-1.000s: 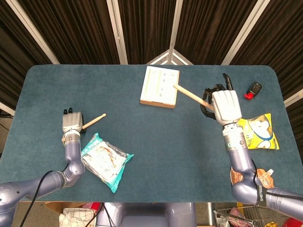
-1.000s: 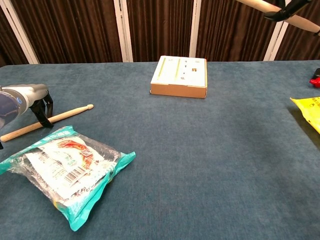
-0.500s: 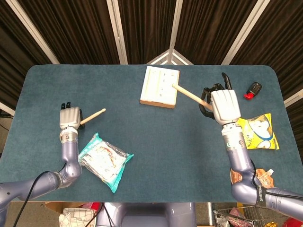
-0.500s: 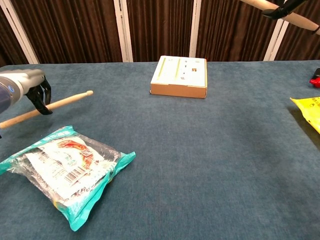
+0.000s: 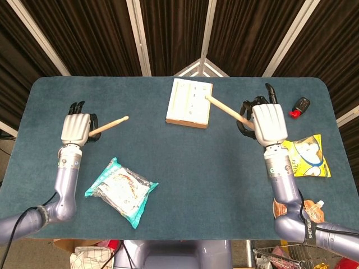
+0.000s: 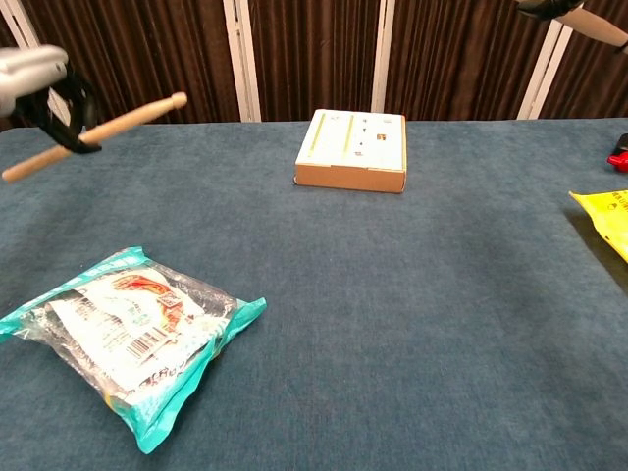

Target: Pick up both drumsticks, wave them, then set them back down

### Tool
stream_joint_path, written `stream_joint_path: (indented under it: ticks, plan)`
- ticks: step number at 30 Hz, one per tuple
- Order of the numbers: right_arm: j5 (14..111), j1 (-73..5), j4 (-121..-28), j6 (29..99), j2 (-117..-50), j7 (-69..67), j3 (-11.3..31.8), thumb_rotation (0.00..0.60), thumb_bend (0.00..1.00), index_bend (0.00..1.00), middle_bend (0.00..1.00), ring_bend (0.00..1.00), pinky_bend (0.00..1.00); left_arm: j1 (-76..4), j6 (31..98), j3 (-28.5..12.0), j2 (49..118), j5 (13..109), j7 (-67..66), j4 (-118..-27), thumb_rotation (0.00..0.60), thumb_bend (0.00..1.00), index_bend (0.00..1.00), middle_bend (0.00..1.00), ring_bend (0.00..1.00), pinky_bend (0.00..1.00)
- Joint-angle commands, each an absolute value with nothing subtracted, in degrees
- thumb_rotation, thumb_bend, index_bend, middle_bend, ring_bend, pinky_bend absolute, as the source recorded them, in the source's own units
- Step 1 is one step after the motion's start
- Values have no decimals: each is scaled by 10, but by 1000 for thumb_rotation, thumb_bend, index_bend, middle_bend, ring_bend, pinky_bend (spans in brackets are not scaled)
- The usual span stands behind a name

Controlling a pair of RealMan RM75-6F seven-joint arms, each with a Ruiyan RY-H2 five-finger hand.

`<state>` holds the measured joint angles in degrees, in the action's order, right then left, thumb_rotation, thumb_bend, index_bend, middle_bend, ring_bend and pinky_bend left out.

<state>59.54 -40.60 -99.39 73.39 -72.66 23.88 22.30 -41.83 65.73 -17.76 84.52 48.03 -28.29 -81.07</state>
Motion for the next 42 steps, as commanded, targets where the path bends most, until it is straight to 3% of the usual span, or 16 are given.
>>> stream_joint_path:
  ticks: [1, 9, 15, 25, 42]
  plan:
    - [594, -407, -993, 734, -726, 236, 227, 600, 400, 840, 656, 372, 0, -390, 687, -170, 785, 594, -197, -874, 600, 403, 639, 622, 71, 0]
    - [595, -414, -996, 745, -723, 232, 246, 600, 402, 849, 662, 381, 0, -371, 737, -169, 746, 727, -79, -921, 600, 402, 651, 628, 71, 0]
    - [576, -426, -997, 739, -721, 230, 264, 600, 402, 850, 662, 382, 0, -371, 736, -176, 736, 750, -16, -957, 600, 402, 657, 631, 73, 0]
    - [569, -467, -974, 715, -735, 214, 292, 600, 402, 850, 663, 385, 0, -389, 706, -203, 741, 704, -7, -1008, 600, 400, 658, 630, 73, 0]
    - [659, -516, -928, 699, -779, 206, 261, 600, 402, 854, 662, 387, 0, -447, 669, -253, 771, 580, -83, -1036, 600, 398, 657, 630, 72, 0]
